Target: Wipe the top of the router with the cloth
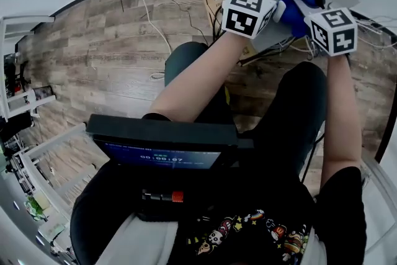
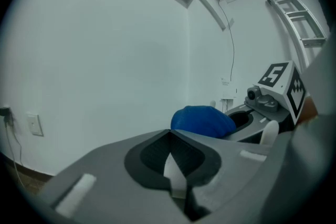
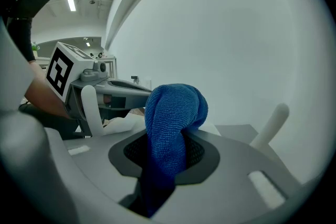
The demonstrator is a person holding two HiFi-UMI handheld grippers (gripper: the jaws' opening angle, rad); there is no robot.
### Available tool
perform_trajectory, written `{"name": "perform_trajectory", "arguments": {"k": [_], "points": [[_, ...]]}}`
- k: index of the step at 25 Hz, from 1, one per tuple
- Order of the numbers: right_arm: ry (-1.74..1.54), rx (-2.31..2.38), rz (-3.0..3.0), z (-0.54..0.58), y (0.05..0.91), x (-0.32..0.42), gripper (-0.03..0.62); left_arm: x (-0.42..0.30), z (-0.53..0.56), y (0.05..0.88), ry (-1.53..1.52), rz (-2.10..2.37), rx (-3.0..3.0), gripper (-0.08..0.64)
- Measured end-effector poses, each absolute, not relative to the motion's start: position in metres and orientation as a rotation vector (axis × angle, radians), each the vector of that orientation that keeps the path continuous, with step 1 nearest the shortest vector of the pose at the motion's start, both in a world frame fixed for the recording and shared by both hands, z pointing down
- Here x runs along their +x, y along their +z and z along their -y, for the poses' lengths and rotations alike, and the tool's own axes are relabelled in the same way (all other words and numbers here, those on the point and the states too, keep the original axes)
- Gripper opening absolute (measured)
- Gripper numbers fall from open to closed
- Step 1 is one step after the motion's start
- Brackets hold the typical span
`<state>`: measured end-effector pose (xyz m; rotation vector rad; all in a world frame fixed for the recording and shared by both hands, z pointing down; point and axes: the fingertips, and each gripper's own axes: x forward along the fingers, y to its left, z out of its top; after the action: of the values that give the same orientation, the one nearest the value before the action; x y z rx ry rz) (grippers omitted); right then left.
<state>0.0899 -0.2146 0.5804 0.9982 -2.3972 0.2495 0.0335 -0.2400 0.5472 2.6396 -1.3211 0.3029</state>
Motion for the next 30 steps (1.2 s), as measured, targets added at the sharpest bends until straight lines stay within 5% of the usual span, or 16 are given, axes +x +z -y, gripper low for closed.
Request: {"name": "perform_trajectory", "arguments": {"k": [13,30], "points": [[0.273,1.220,2.321,0.245,0.586,0.135,0.126,0.042,0.274,0.541,0.265,1.336,2.649,0.000],[0.385,1.015,2.407,0.235,0.544,0.066,0.124,-0.004,0.242,0.493,0.345,1.273,2.540,0.000]]}}
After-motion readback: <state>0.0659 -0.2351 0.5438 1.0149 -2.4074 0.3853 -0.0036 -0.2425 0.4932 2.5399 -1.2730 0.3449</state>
